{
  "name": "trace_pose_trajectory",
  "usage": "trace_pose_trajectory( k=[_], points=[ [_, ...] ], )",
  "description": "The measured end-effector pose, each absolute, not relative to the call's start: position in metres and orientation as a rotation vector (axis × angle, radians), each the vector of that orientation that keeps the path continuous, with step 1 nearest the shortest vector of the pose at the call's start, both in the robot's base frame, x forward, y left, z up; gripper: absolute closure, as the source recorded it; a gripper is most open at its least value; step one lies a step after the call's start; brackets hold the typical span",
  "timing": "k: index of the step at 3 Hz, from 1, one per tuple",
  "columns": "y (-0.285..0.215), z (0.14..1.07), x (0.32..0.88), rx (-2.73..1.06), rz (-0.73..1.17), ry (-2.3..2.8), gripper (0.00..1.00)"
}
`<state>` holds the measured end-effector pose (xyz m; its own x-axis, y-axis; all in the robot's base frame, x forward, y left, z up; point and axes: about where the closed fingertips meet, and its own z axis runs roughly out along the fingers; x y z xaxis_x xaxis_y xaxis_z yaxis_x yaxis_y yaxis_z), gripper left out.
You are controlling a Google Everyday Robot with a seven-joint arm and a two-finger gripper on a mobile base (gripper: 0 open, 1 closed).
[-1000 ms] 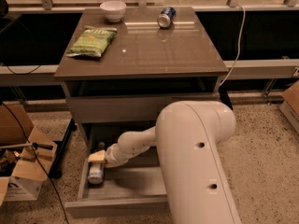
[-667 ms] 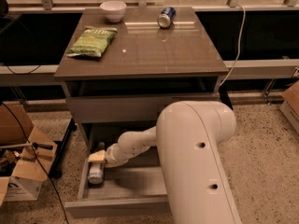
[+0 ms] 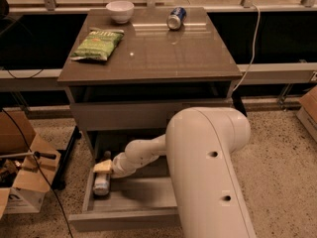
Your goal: Pick blue plastic bottle from middle drawer and place on counter
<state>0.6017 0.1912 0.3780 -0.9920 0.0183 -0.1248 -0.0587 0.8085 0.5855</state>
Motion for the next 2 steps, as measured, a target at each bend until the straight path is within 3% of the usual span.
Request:
trace_pose_trajectory(
  k=[2],
  points=[
    [0.1912, 0.3795, 0.6017, -0.032, 0.935, 2.868, 0.12]
  ],
)
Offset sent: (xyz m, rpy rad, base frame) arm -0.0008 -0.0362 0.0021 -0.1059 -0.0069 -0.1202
